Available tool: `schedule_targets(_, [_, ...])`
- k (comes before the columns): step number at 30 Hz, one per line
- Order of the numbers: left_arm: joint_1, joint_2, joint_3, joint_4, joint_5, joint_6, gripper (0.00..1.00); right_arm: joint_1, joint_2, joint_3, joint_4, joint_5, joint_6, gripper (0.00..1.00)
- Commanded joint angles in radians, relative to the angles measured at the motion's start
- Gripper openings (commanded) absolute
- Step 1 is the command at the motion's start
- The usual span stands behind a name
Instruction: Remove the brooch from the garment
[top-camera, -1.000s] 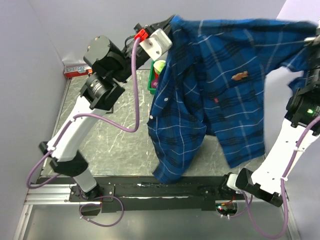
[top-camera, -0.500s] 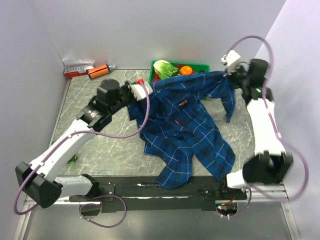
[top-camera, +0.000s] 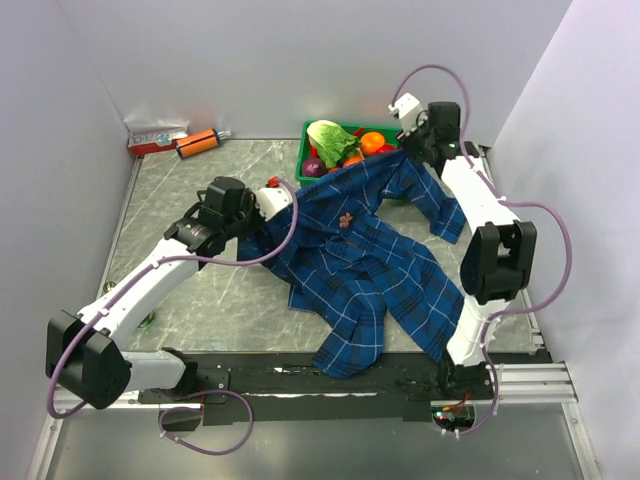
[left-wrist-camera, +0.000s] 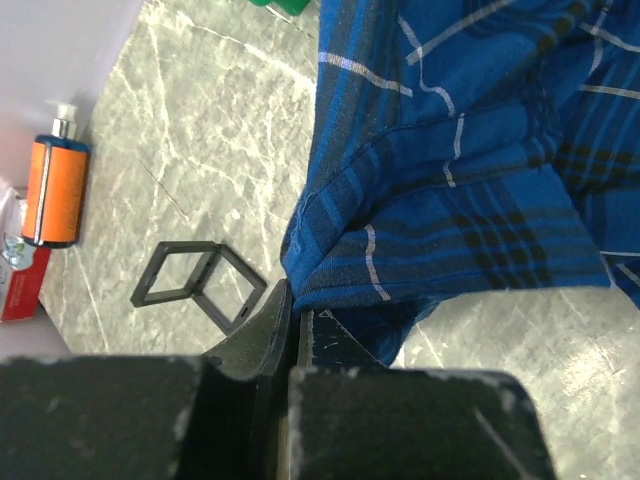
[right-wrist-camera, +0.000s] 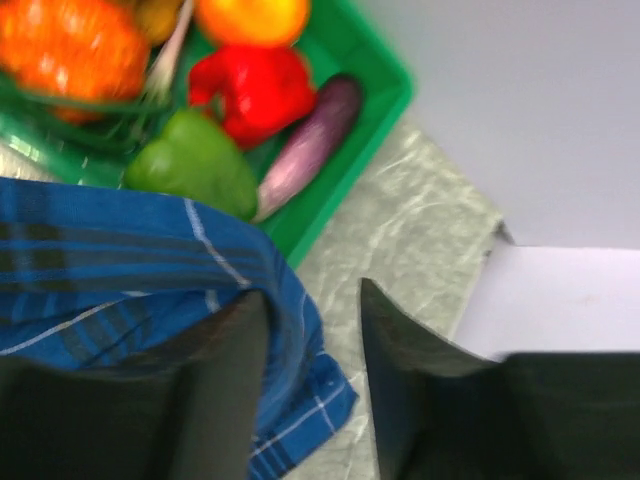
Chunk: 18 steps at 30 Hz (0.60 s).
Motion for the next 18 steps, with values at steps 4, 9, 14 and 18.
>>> schedule_targets(4, [0.003, 0.031, 0.039, 0.027, 0.006, -0.048, 0.01, -0.096, -0.324, -0.184, -0.068, -0.054, 0.029, 0.72])
schedule_targets(9, [0.004, 0.051, 0.051, 0.037, 0.031, -0.054, 0.01, -0.246, -0.419, -0.301, -0.213, -0.267, 0.018, 0.79])
schedule_targets(14, [0.004, 0.086, 0.095, 0.021, 0.063, -0.059, 0.01, -0.335, -0.408, -0.325, -0.476, -0.359, -0.096, 0.74])
schedule_targets(18, [0.004, 0.103, 0.126, 0.021, 0.081, -0.083, 0.01, -0.365, -0.425, -0.457, -0.543, -0.338, -0.211, 0.74])
